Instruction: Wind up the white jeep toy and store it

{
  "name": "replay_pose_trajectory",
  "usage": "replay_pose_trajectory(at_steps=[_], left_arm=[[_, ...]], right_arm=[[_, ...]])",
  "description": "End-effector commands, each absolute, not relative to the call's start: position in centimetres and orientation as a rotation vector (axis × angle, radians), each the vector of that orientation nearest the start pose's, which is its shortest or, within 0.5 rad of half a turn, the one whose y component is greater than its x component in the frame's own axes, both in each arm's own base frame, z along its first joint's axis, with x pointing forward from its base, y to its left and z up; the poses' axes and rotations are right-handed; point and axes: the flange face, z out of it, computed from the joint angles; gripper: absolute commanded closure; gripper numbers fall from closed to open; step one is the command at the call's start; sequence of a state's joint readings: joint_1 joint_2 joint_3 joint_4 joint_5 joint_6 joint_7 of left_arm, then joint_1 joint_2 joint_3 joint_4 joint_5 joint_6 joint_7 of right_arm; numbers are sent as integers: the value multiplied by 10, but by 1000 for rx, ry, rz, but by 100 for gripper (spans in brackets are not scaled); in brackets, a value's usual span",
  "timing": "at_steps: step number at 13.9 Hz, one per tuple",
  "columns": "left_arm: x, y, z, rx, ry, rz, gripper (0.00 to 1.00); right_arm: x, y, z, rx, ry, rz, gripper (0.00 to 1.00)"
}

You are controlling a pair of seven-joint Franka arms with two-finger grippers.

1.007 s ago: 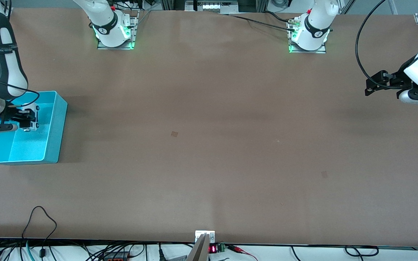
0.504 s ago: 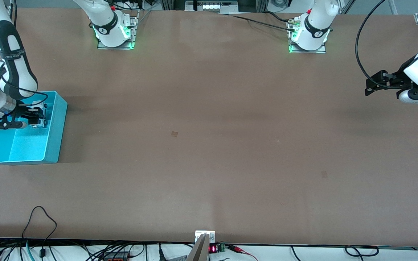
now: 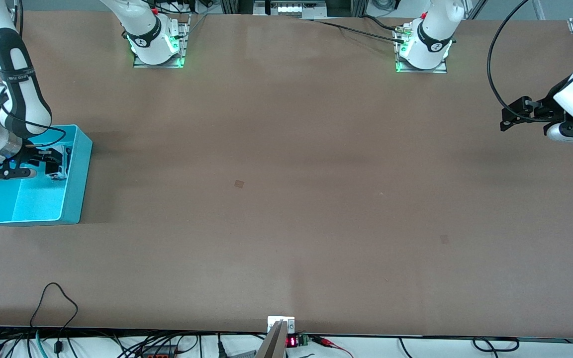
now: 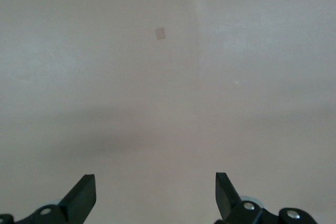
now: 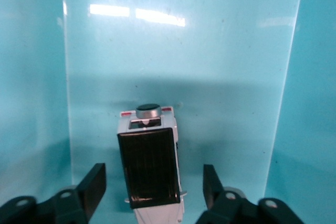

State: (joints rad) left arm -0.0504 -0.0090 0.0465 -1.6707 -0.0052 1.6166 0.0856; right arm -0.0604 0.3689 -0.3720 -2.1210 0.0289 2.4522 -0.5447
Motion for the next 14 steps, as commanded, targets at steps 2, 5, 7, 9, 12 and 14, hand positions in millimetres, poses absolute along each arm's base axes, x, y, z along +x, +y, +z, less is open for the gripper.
replay_pose_trajectory(at_steps=[2,5,7,9,12,14], left_arm=[[546,-1,591,-3158,139,71,0],[546,-1,591,-3158,137,74,0],[546,0,591,-3157,137,74,0],[545,-1,591,-3157,137,76,0],[546,-1,591,-3157,137,74,0],[546,-1,592,-3152,137,67,0]], right_arm=[[551,-218,311,-3186,-230,91,0],[578,-201,361,-3167,-260,93,0],[588,-195,387,-3135,-225,100,0],[595,-179,406,-3116,-264,121,0],[601,-138,459,-3091,-309,33,0],[598,-119,479,-3099,-134,9,0]])
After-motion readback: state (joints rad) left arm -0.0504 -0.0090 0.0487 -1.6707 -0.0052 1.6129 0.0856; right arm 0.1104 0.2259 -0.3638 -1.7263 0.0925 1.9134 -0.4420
